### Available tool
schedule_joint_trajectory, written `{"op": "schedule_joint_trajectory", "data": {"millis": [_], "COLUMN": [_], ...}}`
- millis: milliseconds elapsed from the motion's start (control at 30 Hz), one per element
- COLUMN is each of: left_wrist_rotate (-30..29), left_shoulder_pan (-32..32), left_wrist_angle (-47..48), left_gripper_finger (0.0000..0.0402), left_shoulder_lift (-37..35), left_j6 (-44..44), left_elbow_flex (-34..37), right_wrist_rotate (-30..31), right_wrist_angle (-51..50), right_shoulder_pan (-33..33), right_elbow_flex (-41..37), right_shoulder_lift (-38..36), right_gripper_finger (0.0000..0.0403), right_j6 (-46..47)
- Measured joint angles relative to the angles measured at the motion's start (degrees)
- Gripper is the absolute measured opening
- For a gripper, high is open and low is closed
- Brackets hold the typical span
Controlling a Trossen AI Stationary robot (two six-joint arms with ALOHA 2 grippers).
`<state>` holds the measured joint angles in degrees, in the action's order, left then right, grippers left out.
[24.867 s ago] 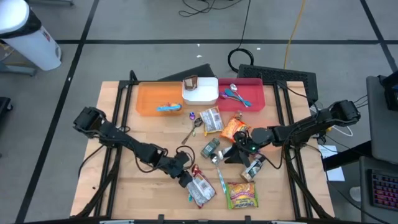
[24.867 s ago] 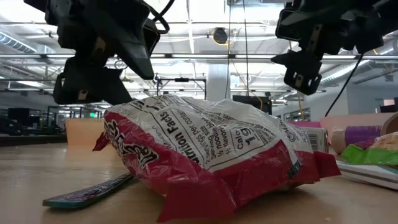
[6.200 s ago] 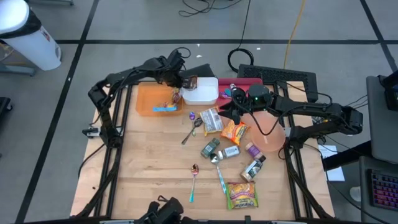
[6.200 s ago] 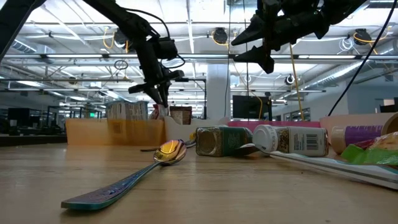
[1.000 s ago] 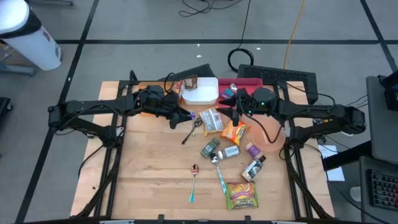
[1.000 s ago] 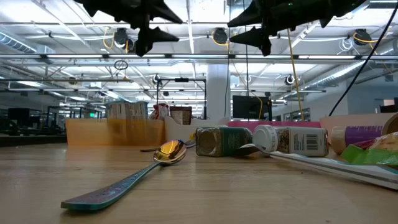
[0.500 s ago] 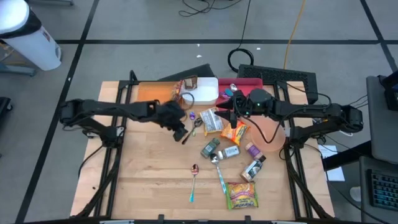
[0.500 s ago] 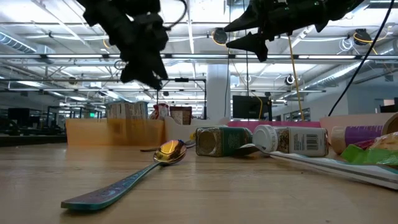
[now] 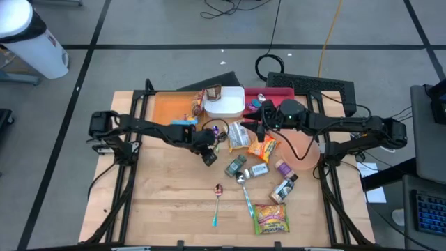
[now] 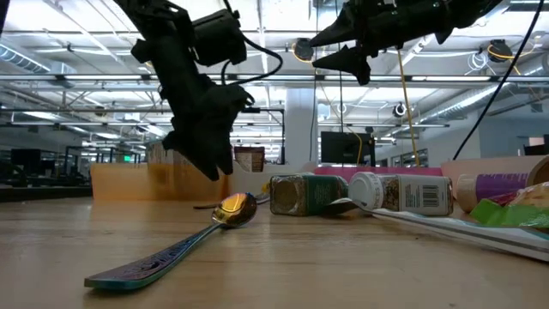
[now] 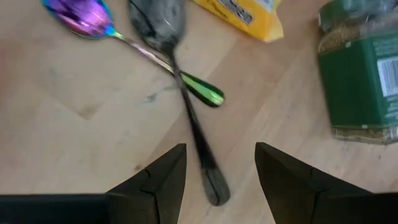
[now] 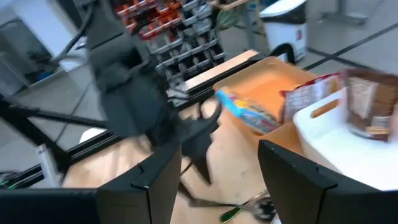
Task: Pick & Place Food Item
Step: Put the black spoon into the red bin
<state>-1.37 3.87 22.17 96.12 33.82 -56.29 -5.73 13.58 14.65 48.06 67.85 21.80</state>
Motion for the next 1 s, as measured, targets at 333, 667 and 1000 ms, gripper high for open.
{"op": "schedule_joint_trajectory", "data": {"millis": [333,667,1000], "left_wrist_rotate": [-9.14,-8.31,-10.06], "left_shoulder_pan": [-2.74,-2.87,-2.9], "left_wrist_angle": [0.72,2.02,4.77], "left_gripper_finger": [0.02,0.02,0.0139], "left_shoulder_lift": [5.02,8.63,8.67], "left_j6": [4.4,5.37,5.68], "left_elbow_flex": [-2.47,-2.54,-2.54], "right_wrist_rotate": [9.88,12.12,11.97], "right_wrist_angle": [2.66,-0.58,-2.35], "right_shoulder_pan": [0.02,0.0,0.0], "right_elbow_flex": [-0.01,-0.01,-0.01], "right_shoulder_lift": [-6.78,-11.12,-11.18], "right_gripper_finger": [0.0206,0.0206,0.0205], "right_j6": [-2.79,-4.94,-4.48]}}
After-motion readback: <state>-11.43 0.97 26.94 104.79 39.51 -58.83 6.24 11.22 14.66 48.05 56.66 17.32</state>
